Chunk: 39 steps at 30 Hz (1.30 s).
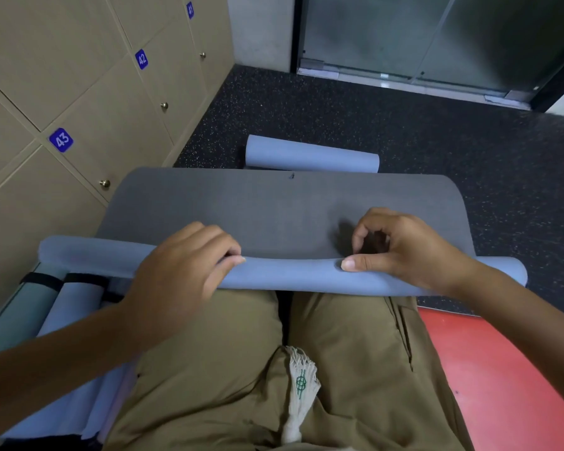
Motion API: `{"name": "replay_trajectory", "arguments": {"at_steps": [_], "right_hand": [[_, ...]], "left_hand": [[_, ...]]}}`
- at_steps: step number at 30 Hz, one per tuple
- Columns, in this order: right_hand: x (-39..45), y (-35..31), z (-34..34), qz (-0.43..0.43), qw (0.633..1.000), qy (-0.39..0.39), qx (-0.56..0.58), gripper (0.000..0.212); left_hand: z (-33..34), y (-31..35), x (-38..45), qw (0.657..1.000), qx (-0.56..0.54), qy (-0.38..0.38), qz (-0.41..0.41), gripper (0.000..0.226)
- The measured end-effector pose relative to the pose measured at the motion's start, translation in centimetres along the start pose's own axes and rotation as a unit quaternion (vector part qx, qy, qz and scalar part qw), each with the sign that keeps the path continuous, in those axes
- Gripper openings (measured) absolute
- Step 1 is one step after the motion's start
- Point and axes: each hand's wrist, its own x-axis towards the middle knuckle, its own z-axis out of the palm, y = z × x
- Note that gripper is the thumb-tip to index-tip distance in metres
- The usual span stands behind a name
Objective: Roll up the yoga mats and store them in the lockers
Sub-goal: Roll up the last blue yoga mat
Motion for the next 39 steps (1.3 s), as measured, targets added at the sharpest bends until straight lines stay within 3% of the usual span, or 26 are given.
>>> {"name": "replay_trajectory", "arguments": {"at_steps": [5, 9, 12, 16, 20, 26, 29, 33, 36, 39], "right_hand": [[0.4, 0.3, -0.1, 0.047, 0.997, -0.039, 0.052, 0.042], [0.4, 0.0, 0.2, 0.053, 0.999, 0.01, -0.008, 0.044], [-0.5, -0.3, 1.5, -0.022, 0.983, 0.11, -0.143, 0.037], [-1.9, 0.2, 3.4, -0.162, 0.911, 0.216, -0.311, 0.035], [-2.3, 1.0, 3.7, -0.172, 0.906, 0.211, -0.325, 0.047], [0.0, 1.1, 2.3, -0.144, 0.932, 0.176, -0.281, 0.055], [1.4, 1.3, 1.2, -0.113, 0.961, 0.115, -0.224, 0.058], [2.7, 1.4, 0.2, -0.052, 0.984, 0.056, -0.163, 0.056], [3.2, 1.4, -0.5, -0.024, 0.987, 0.046, -0.152, 0.057], [3.5, 1.3, -0.8, -0.036, 0.979, 0.056, -0.193, 0.059]], "left_hand": [[0.4, -0.4, -1.6, 0.998, 0.056, 0.014, 0.04, 0.049], [0.5, -0.5, -1.1, 0.998, 0.045, 0.001, 0.034, 0.045], [0.3, -0.7, -0.3, 1.0, 0.0, -0.021, -0.003, 0.041], [-0.1, -1.2, 1.1, 0.994, -0.063, -0.059, -0.06, 0.037], [-0.3, -1.6, 2.4, 0.984, -0.109, -0.092, -0.112, 0.038], [-0.6, -2.8, 5.0, 0.958, -0.139, -0.178, -0.176, 0.043], [-0.6, -2.8, 5.9, 0.95, -0.176, -0.154, -0.208, 0.022], [0.2, -1.5, 5.5, 0.982, -0.122, -0.048, -0.132, 0.013], [1.1, -0.9, 4.0, 1.0, -0.001, -0.008, -0.02, 0.033], [1.4, -0.9, 2.8, 0.996, 0.081, -0.02, 0.027, 0.058]]}}
